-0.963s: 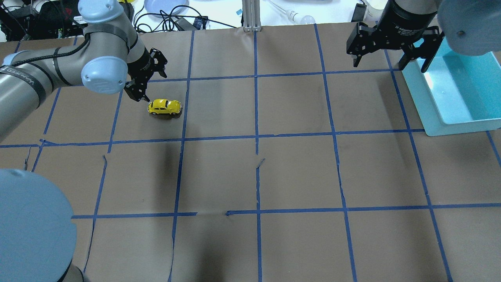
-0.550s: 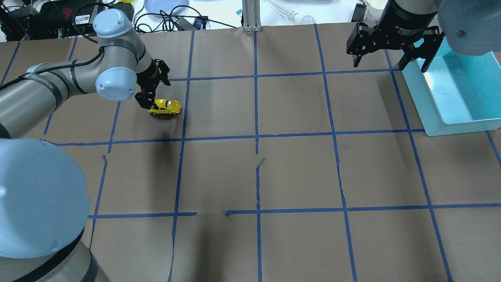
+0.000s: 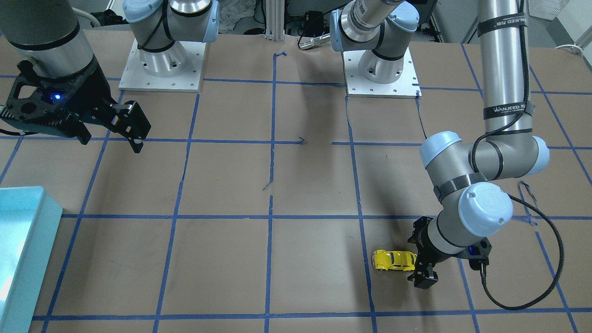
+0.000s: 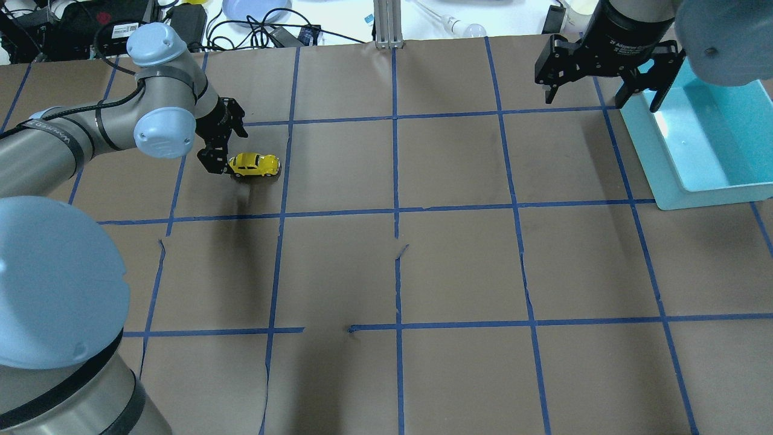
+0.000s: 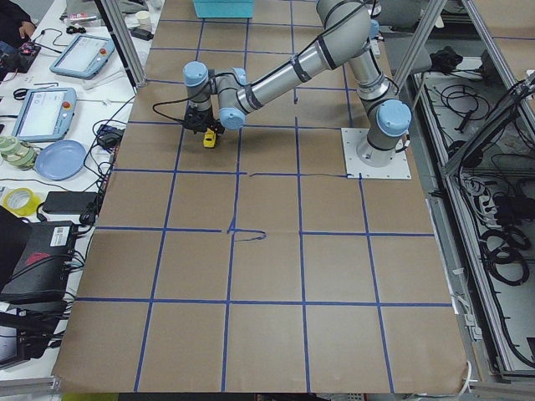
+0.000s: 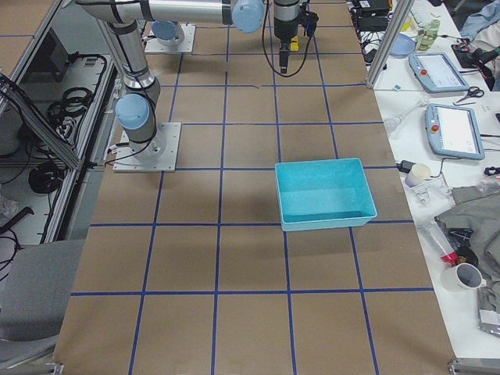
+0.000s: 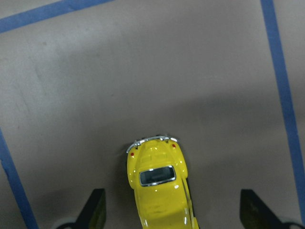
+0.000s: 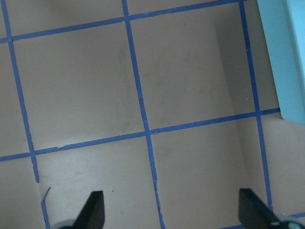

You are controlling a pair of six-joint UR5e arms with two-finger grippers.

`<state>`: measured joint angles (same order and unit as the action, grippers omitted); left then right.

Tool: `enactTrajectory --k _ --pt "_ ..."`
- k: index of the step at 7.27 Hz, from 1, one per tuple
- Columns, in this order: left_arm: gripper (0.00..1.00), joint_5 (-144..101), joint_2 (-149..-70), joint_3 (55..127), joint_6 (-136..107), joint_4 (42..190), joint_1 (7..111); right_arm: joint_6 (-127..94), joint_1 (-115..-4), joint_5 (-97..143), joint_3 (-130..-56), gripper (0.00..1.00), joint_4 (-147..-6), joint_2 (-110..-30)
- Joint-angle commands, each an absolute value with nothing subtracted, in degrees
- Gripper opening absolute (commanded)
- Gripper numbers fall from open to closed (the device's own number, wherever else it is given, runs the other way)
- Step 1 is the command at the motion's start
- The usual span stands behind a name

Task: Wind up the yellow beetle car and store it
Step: 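Lower the left gripper onto the yellow beetle car and grasp it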

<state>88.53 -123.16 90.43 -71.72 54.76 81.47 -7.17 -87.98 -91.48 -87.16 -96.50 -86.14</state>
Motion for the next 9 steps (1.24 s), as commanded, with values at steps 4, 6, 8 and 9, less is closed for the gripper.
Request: enactTrajectory --k 4,6,8,9 --pt "0.89 84.9 -125.15 90.53 -76.73 54.58 81.65 -7.21 -87.98 -91.41 -87.1 1.0 -96.5 -86.13" --pt "0.0 84.73 -125.16 90.18 -76.2 54.58 81.65 -7.21 -87.98 -91.41 -87.1 1.0 -96.5 -86.13" --pt "0.0 84.73 -125.16 90.0 -76.03 54.58 81.65 -7.21 -87.98 -91.41 -87.1 1.0 -96.5 -86.22" --pt "0.0 84.12 -124.72 90.0 -76.72 54.58 81.74 -7.21 -87.98 -91.41 -87.1 1.0 -96.5 -86.13"
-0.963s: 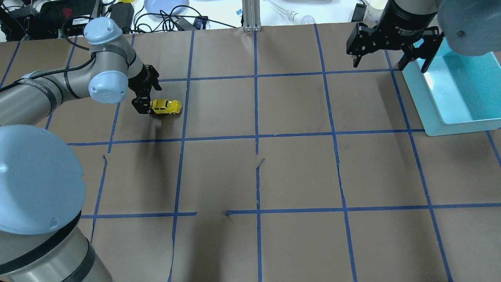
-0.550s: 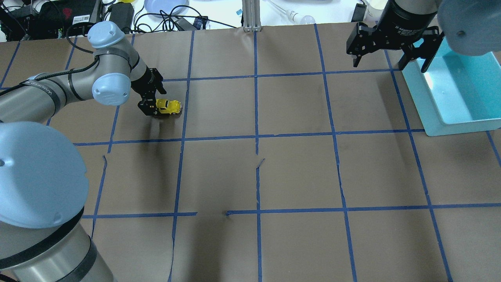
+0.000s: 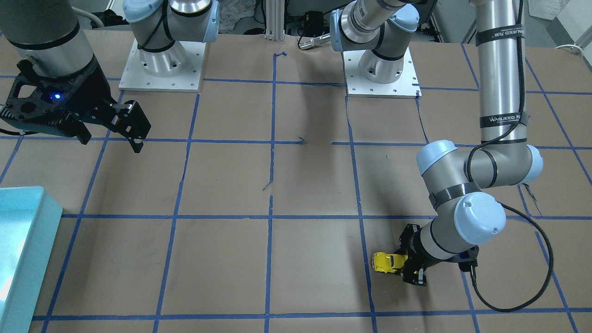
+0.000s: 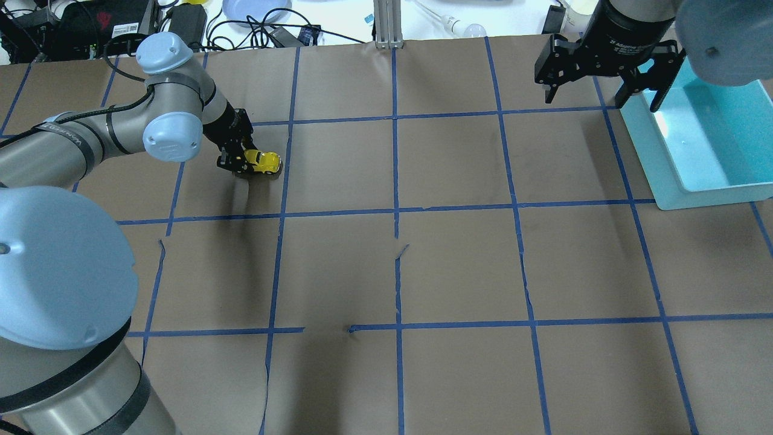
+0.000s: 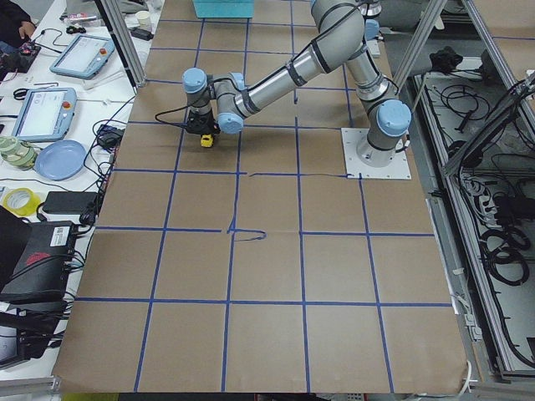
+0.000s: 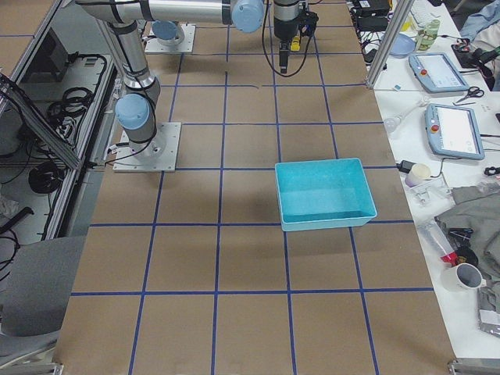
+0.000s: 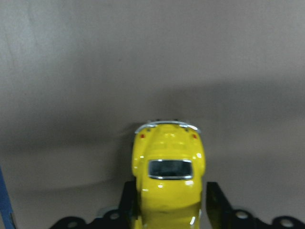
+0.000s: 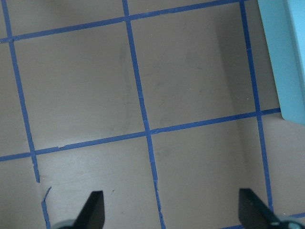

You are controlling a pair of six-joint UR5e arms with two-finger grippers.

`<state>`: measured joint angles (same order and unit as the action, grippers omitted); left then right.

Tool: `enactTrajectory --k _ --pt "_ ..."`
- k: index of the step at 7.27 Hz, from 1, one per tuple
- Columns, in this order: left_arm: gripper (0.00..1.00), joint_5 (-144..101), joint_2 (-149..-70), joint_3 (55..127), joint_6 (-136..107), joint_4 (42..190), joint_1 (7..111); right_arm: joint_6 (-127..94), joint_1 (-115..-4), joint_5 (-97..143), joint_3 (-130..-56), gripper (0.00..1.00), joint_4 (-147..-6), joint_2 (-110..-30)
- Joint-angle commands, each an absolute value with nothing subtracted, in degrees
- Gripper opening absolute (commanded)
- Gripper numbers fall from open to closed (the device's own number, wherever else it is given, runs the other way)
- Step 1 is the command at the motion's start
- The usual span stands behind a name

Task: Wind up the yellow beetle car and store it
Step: 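Drag the held car with the left gripper toward the table center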

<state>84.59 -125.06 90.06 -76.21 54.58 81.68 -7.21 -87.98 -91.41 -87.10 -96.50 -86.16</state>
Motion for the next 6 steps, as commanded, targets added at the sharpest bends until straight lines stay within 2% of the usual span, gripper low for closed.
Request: enactTrajectory --k 1,6 --pt "0.0 77.15 -124.19 89.3 -79.25 54.58 82.09 -7.29 -87.98 -91.41 -87.1 1.0 -96.5 -86.13" --pt "0.0 67.18 -125.51 88.15 -89.65 52.56 89.47 -7.29 -87.98 -91.41 -87.1 1.0 -96.5 -86.13"
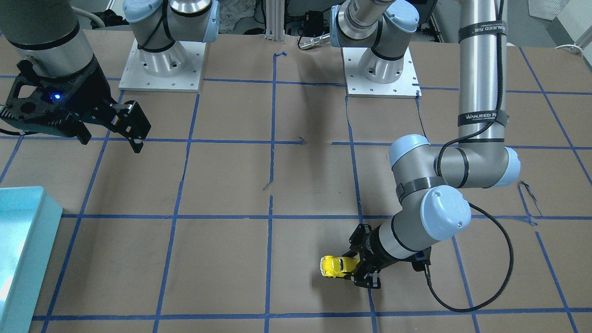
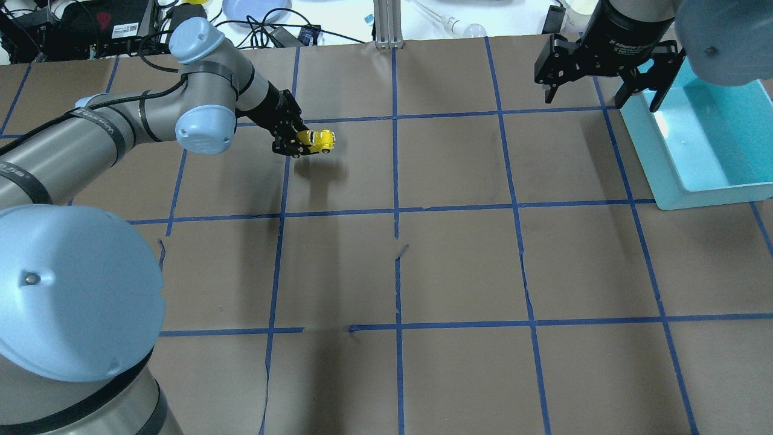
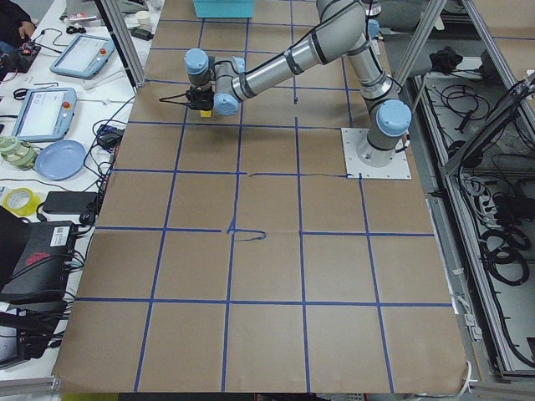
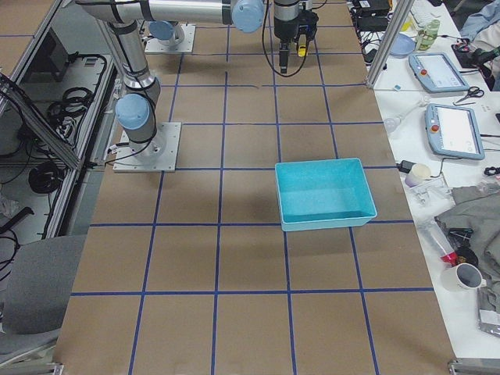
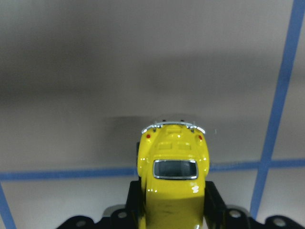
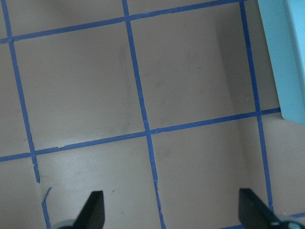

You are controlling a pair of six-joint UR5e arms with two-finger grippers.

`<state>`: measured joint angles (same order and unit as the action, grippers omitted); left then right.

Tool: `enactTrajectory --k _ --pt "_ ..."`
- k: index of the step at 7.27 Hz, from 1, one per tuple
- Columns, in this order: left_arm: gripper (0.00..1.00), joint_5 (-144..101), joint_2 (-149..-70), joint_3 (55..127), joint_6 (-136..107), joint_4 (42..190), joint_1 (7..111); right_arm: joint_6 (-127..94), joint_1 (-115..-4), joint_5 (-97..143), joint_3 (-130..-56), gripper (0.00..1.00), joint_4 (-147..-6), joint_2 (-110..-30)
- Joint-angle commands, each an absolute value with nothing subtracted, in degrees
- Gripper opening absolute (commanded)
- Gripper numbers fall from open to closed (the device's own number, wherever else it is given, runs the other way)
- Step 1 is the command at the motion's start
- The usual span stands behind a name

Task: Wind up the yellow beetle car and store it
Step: 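Drag the held car with the left gripper toward the table center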

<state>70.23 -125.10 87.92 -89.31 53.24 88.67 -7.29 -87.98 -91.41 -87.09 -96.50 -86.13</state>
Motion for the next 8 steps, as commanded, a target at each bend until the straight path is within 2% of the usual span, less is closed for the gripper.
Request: enactTrajectory --k 1,8 --pt "0.0 67.41 -126.03 88.24 -88.78 52.56 89.39 -7.29 -87.98 -91.41 -87.1 1.0 -96.5 -86.13" --pt "0.0 74.7 -127.71 87.54 -82.46 52.65 86.15 -7.29 -87.98 -91.41 -87.1 1.0 -96.5 -86.13"
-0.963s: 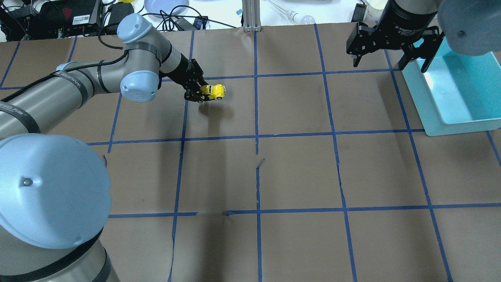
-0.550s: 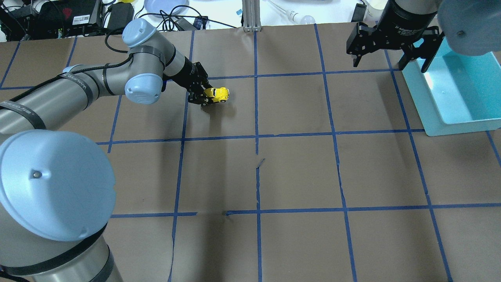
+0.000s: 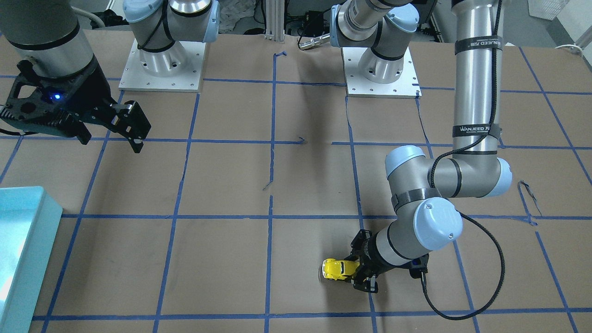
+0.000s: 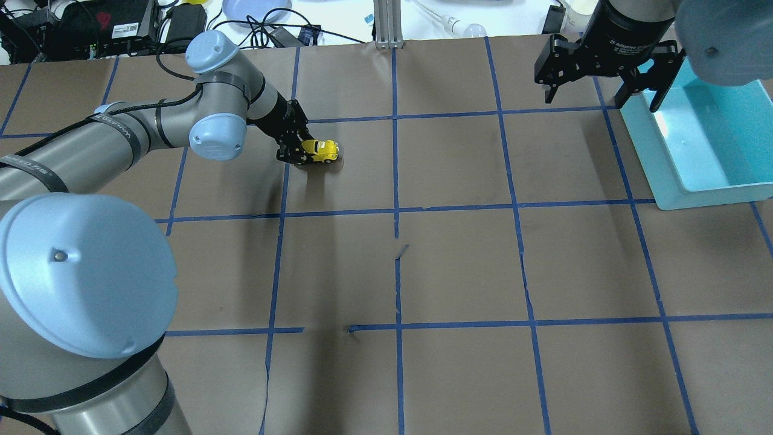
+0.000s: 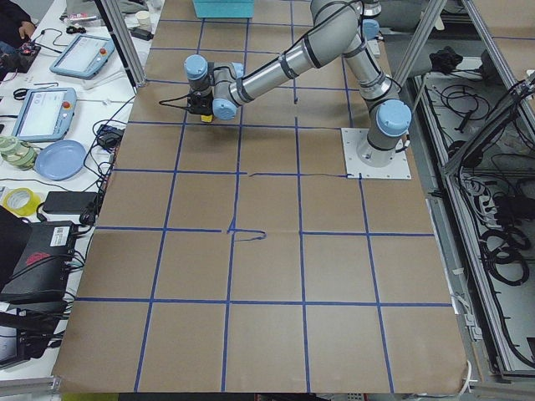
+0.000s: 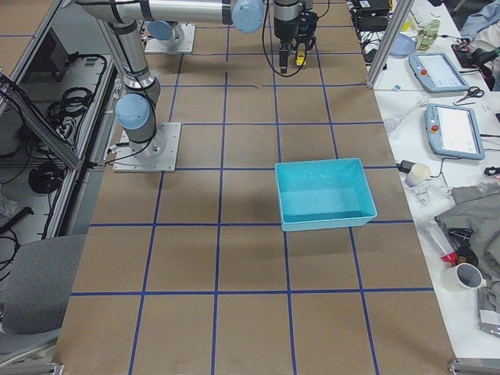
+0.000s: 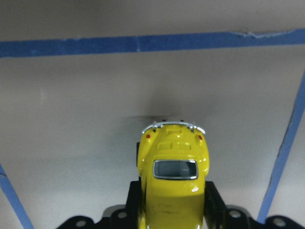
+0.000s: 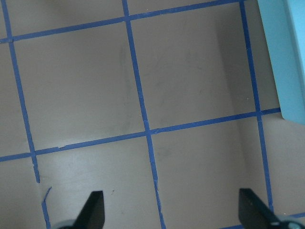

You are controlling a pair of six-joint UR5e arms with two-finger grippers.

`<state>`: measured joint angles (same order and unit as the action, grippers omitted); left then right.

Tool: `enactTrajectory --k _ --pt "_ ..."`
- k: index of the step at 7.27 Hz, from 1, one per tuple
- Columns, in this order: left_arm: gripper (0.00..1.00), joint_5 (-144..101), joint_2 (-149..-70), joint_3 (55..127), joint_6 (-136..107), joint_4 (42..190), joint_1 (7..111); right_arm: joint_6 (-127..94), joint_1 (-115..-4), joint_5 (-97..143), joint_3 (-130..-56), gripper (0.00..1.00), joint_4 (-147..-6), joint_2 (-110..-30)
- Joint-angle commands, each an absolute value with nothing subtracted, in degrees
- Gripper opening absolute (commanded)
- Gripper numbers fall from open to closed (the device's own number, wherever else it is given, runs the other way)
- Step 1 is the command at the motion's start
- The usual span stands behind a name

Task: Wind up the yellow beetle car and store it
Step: 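Drag the held car with the left gripper toward the table center, then pull the held car back toward the left arm's base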

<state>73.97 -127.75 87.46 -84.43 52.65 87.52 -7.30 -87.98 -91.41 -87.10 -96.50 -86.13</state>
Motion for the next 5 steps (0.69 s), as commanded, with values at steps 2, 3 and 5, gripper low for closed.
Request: enactTrajectory --k 2,3,5 --pt "0.0 79.0 -127.71 87.98 -78.42 52.73 84.64 -7.38 -87.98 -91.41 -87.1 1.0 -96.5 -86.13" --pt "0.0 78.84 -127.44 87.8 -77.53 52.73 83.16 -7.3 -87.98 -91.41 -87.1 1.0 -96.5 -86.13" --pt "0.0 79.1 -127.0 88.42 -72.89 53.17 79.56 -7.29 -87.98 -91.41 -87.1 1.0 -96.5 -86.13"
